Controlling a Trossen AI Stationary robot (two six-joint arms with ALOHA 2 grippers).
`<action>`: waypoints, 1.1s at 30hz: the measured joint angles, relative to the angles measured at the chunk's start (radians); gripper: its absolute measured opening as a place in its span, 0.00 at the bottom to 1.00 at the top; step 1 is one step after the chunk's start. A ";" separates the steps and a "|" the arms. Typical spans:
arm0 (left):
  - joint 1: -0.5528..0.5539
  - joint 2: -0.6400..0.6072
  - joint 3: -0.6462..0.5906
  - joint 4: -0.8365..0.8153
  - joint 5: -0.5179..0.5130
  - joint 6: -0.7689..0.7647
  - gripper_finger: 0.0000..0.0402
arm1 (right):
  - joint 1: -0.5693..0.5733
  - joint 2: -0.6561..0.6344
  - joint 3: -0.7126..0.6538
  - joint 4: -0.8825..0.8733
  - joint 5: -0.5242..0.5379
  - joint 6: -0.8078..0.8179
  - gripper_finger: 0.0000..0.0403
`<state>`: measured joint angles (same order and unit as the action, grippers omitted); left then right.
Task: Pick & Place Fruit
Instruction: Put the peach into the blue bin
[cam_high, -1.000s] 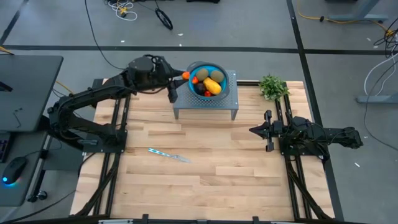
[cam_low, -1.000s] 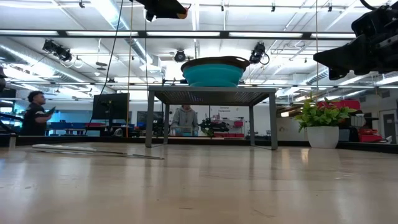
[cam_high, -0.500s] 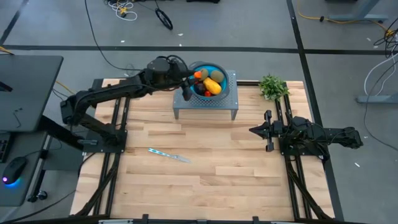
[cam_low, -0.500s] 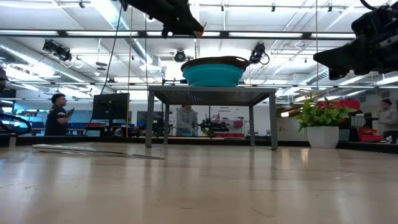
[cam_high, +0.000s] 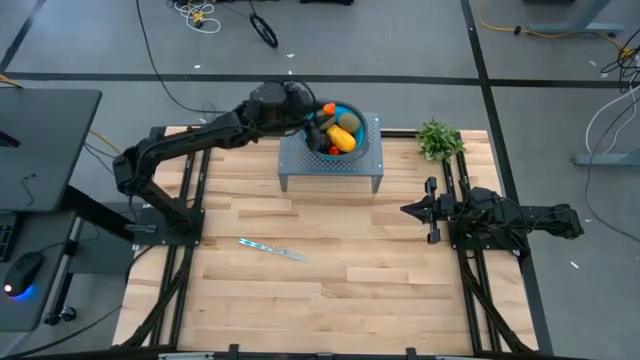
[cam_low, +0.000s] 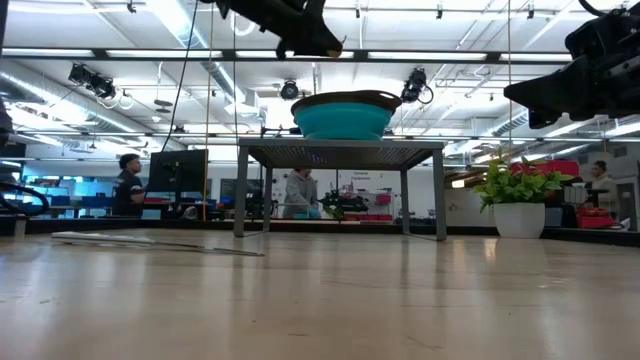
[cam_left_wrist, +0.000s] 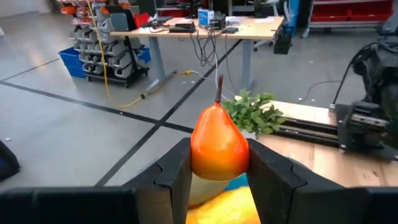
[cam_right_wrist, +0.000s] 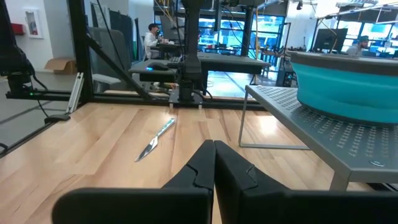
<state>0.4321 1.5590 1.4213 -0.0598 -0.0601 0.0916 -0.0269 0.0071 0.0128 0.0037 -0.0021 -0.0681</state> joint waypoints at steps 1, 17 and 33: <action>0.005 0.011 0.023 -0.015 0.000 0.002 0.35 | 0.000 0.000 0.000 0.000 0.000 0.000 0.02; 0.047 0.048 0.111 -0.080 0.001 0.045 0.35 | 0.000 0.000 0.000 0.000 0.000 0.000 0.02; 0.059 0.135 0.110 -0.152 0.086 0.014 0.35 | 0.000 0.000 0.000 0.001 -0.001 0.000 0.02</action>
<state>0.4911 1.6941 1.5314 -0.2123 0.0263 0.1053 -0.0266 0.0071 0.0128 0.0047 -0.0035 -0.0681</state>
